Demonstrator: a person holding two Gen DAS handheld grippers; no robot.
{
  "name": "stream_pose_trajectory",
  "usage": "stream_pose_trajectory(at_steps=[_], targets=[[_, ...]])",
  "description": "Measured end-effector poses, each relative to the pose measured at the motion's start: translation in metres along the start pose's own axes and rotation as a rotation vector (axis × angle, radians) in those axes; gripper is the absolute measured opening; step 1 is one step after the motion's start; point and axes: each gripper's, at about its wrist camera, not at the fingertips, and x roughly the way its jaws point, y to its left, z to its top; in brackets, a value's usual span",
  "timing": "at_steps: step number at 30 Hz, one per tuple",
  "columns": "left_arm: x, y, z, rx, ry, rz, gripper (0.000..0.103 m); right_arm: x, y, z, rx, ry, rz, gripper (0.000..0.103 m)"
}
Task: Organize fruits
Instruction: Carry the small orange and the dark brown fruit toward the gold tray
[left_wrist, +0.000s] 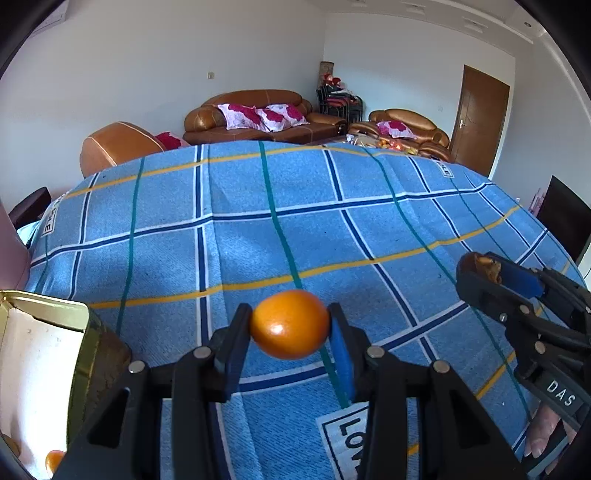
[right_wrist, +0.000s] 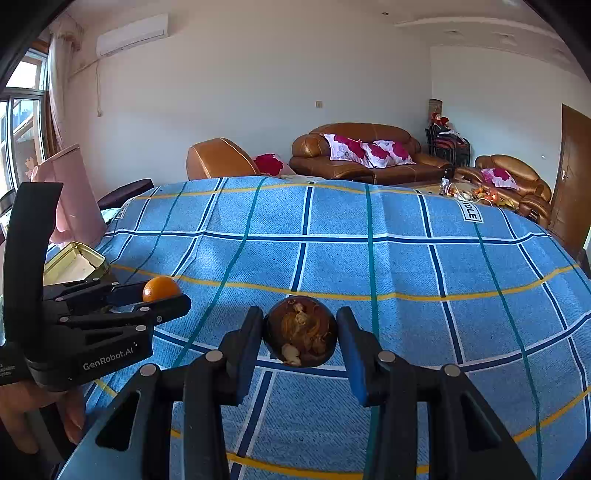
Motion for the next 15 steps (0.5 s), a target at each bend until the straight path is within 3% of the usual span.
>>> stream_pose_trajectory(at_steps=[15], targets=[[-0.025, -0.014, -0.004, 0.072, -0.13, 0.013, 0.043, -0.016, 0.003, -0.003, -0.017, -0.077, 0.001, 0.043]])
